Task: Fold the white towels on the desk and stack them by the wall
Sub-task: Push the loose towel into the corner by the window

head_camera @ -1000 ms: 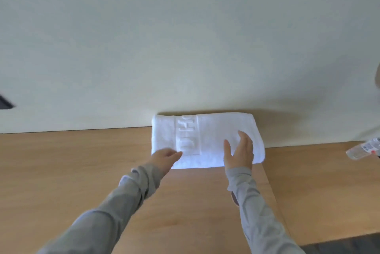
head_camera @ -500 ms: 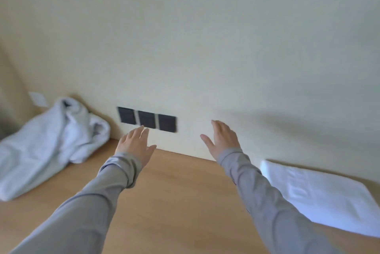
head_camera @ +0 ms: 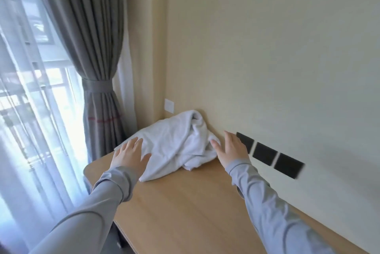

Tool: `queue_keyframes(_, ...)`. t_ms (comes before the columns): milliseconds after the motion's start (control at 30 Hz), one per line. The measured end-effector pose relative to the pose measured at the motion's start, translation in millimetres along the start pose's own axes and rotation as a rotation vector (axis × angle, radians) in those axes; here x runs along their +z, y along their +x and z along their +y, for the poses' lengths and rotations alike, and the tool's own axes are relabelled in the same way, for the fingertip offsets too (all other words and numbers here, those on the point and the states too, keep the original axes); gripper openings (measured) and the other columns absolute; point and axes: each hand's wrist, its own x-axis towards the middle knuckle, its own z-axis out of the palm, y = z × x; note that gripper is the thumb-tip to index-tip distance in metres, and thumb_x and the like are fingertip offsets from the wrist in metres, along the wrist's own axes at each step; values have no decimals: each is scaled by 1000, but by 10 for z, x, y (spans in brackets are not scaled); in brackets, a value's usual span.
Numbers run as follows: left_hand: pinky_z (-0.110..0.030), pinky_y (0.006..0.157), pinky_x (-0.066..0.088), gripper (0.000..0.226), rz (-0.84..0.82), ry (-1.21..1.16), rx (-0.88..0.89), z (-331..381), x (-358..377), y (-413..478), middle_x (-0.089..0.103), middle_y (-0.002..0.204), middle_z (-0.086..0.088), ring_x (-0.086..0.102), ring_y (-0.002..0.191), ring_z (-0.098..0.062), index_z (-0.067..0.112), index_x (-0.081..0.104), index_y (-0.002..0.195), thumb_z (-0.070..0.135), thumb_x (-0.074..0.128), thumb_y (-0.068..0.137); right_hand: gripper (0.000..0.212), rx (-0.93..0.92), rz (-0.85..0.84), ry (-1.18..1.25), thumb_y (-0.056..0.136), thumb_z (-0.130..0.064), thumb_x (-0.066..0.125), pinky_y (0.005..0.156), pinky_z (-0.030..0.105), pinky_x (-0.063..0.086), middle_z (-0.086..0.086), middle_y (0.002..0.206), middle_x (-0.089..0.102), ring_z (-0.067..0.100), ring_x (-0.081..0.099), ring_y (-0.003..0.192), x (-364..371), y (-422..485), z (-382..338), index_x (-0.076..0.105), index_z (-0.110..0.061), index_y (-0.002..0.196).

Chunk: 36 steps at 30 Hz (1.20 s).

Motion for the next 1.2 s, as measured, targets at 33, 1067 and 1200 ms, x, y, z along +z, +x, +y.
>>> queue_keyframes(33,-35,115,21,61,-2,-14,-16,-132,27,45,20,156,2,20,142,-19,20,22,148,46,39,95,60,17,-17,23,94,-50,40,104,33,31,9,141,43,24,38,130,113,81,-68,35,-10,138)
queue_keyframes(1067,-34,102,33,46,-498,-622,-139,-1761,1997,4148,48,137,-13,46,124,-30,5,43,137,22,51,95,40,776,36,608,89,-21,60,88,25,37,3,113,58,19,54,106,2725,2357,-401,49,-11,127)
queue_keyframes(1200,-38,104,33,49,-625,-602,-141,-1771,2427,4653,42,141,-19,42,128,-35,2,40,138,24,49,96,38,866,115,684,84,-23,68,67,13,40,-12,95,56,3,55,86,2831,2609,-433,52,-15,118)
